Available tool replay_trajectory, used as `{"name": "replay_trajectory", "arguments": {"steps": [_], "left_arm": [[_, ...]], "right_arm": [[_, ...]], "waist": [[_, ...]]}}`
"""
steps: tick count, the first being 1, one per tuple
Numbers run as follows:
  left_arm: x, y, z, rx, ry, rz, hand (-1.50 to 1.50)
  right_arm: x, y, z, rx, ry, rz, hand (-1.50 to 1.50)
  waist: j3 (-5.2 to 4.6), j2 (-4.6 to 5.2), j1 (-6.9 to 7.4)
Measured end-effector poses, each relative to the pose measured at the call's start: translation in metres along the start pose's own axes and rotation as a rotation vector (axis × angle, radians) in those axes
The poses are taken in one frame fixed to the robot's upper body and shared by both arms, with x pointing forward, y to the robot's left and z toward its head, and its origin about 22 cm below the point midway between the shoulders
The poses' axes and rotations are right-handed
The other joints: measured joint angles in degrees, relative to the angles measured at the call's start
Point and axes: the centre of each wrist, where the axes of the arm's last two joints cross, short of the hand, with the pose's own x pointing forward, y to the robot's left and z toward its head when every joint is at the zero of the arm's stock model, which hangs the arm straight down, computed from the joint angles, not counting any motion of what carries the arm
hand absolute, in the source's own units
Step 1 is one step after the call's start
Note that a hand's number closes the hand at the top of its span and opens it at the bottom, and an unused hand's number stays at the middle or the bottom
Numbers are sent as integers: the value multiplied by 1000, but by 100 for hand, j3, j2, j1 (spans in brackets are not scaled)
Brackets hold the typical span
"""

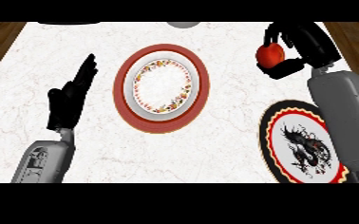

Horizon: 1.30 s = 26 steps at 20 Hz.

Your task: Pick the tomato from the plate and place it in the plate

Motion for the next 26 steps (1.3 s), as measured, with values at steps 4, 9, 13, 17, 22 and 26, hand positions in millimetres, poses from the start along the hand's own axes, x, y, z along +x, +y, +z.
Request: {"name": "replay_trajectory", "arguments": {"steps": [4, 9, 13, 17, 22, 26], "left_arm": [[3, 2, 0, -2, -2, -6, 0], [7, -2, -6, -11, -5, -3, 0], [11, 2, -3, -10, -8, -5, 0], [8, -7, -1, -22, -13, -1, 0], [10, -9, -1, -32, -21, 2, 0], [16, -10, -9, -49, -29, -2, 0]], "right_arm": [[35, 6, -12, 24, -70, -76, 150], [83, 29, -41, 80, -86, -156, 150], [115, 58, -56, 128, -91, -198, 150], [143, 85, -73, 167, -96, -212, 150], [162, 117, -83, 222, -75, -90, 150], [162, 144, -80, 274, -14, -45, -150]], "waist": [[0, -1, 7], [0, 15, 49], [0, 23, 88], [1, 37, 133], [0, 50, 202], [0, 77, 297]]}}
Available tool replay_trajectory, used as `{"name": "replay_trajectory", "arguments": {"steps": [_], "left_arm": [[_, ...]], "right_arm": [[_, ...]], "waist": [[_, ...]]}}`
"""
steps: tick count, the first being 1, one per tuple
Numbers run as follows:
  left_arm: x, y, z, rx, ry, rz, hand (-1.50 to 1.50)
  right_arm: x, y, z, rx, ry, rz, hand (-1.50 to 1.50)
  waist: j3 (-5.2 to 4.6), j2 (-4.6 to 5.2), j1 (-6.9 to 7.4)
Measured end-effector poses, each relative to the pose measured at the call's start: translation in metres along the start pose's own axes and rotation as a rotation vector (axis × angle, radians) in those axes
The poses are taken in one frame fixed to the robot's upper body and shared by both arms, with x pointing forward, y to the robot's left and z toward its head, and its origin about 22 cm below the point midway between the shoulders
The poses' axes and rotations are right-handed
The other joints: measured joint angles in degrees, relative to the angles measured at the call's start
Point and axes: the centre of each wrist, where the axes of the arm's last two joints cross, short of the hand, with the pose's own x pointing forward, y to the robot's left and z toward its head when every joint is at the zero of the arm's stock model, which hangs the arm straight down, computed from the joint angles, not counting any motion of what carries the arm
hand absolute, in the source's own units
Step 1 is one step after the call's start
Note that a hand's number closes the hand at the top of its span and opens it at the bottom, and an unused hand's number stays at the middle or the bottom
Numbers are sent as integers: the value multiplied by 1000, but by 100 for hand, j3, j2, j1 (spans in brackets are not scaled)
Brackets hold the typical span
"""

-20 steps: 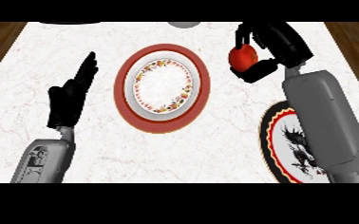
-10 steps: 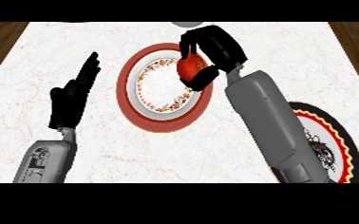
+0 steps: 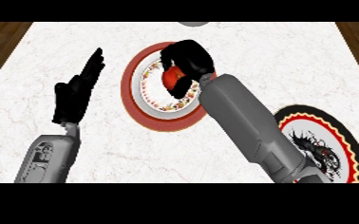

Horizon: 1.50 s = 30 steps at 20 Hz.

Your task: Pick the tomato from the plate and place it in the plate

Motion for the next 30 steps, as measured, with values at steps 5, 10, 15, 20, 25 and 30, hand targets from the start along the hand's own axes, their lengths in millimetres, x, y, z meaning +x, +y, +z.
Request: {"name": "replay_trajectory", "arguments": {"steps": [5, 10, 15, 20, 25, 30], "left_arm": [[4, -7, -5, -21, -3, 3, 0], [4, -7, -7, -32, -12, 5, 0], [3, -8, -10, -23, -19, 3, 0], [-3, -2, -4, -6, -1, -1, 0], [-10, 9, 4, 21, 11, 1, 0], [-7, 11, 4, 30, 19, 2, 0]], "right_arm": [[-9, 25, 3, 47, 82, -87, -150], [-13, 39, 5, 61, 90, -173, -150], [-9, 35, 6, -8, 50, -380, -150], [-18, 23, 4, -144, 74, -569, -150], [-54, -5, 10, -263, 137, -679, -150], [-110, -34, 35, -326, 165, -739, -150]], "waist": [[2, 33, 127], [3, 45, 173], [6, 43, 145], [7, 6, 8], [5, -26, -140], [5, -35, -199]]}}
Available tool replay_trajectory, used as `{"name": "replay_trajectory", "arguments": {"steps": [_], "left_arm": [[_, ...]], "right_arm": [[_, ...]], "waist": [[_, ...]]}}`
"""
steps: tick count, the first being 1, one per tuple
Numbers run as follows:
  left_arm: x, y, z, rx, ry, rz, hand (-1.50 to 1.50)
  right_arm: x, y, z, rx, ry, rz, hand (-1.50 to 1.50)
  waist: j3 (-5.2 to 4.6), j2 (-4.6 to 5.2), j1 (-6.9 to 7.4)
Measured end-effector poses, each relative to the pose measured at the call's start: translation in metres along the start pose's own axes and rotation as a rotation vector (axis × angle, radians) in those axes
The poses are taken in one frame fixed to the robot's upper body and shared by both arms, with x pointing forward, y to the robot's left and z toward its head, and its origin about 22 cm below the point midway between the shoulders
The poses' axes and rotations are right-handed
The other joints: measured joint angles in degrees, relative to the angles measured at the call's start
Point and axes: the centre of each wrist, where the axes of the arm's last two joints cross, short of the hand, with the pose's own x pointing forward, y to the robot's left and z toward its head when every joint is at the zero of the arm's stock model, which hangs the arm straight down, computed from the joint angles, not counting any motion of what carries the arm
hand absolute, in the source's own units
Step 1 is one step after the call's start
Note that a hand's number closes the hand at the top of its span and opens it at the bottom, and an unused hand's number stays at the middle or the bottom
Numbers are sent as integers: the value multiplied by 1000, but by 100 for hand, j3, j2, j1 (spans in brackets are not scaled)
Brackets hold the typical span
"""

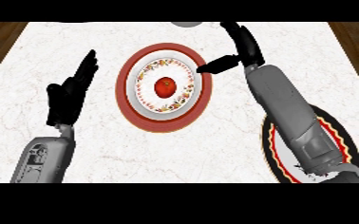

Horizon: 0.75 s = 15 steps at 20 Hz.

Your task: Pick the tomato from the plate and place it in the plate

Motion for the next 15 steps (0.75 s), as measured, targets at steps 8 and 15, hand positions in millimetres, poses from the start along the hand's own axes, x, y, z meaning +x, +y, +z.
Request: {"name": "replay_trajectory", "arguments": {"steps": [8, 15], "left_arm": [[-2, -3, 3, -2, -9, -3, 0], [-1, -8, 2, -16, -16, 4, 0]], "right_arm": [[-30, -75, 10, 2, 11, -1, -150], [-52, -124, 27, -1, 0, -7, -150]], "waist": [[1, 20, 40], [3, 46, 97]]}}
